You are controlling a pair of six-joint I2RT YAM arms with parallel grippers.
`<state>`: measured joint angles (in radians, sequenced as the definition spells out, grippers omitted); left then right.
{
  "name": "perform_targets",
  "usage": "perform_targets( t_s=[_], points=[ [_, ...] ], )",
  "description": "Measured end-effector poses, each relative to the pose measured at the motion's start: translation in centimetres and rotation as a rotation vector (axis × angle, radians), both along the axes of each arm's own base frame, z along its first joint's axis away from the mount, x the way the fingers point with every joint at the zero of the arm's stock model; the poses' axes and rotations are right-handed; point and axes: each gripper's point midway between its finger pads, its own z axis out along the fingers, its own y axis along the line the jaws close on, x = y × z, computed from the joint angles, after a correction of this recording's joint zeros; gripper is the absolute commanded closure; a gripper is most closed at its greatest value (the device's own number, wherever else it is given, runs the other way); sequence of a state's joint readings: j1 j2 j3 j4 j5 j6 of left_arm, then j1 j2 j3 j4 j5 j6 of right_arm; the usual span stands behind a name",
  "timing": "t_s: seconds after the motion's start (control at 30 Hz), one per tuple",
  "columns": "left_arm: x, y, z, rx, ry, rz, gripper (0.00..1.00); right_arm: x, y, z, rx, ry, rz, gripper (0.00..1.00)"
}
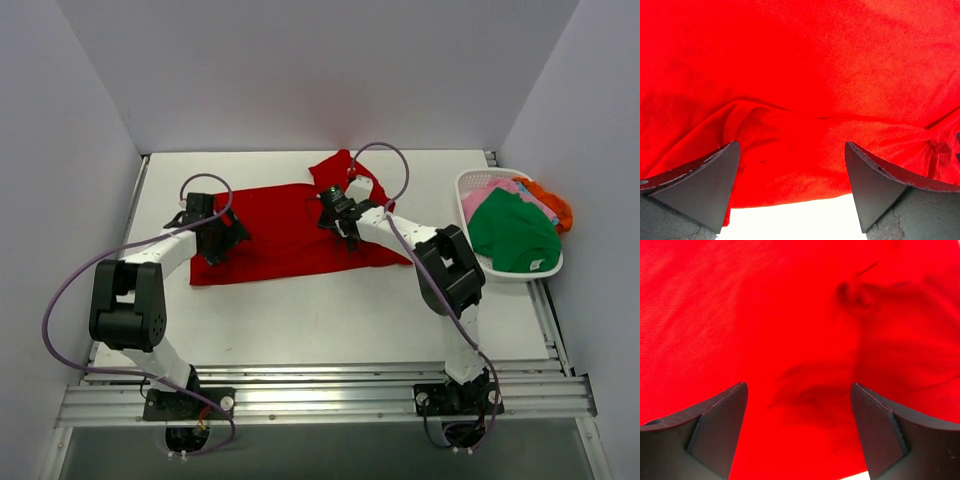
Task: Fold and stack the t-shirts
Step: Fold the tshirt
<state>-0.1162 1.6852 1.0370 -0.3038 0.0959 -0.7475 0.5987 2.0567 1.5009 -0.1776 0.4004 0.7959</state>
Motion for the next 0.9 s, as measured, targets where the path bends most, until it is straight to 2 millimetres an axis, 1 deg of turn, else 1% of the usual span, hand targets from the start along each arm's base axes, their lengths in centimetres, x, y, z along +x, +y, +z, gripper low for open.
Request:
perform_targets(
  t_s=[0.07, 0.13, 0.17, 0.27, 0.4, 0.6, 0.9],
  points=[
    [0.0, 0.0, -0.1, -0.002, -0.002, -0.002, 0.06, -0.4, 1.3, 0.1, 0.012, -0.009, 0.02, 0.26],
    [-0.1, -0.1, -0.2, -0.004, 0.0, -0.003, 0.06, -0.6, 1.8, 0.0, 0.018, -0.012, 0.026, 0.27],
    [-0.1, -0.1, -0.2, -0.004, 0.001, -0.004, 0.06, -0.5, 1.9, -0.1, 0.017, -0.011, 0.024, 0.3],
    [-0.2, -0.1, -0.3, -0.004, 0.004, -0.005, 0.06, 0.1, 1.6, -0.8, 0.013, -0.007, 0.012, 0.31],
    [-0.3, -0.1, -0.4, -0.004, 0.005, -0.005, 0.06, 0.2, 1.1, -1.7, 0.001, 0.008, 0.002, 0.32],
    [-0.3, -0.1, -0.4, -0.004, 0.005, -0.005, 0.07, 0.5, 0.3, -1.6, -0.008, 0.002, -0.016, 0.32],
    [-0.1, -0.1, -0.4, -0.003, -0.001, -0.006, 0.07, 0.4, 0.0, -1.6, -0.017, 0.0, -0.022, 0.32]
  ],
)
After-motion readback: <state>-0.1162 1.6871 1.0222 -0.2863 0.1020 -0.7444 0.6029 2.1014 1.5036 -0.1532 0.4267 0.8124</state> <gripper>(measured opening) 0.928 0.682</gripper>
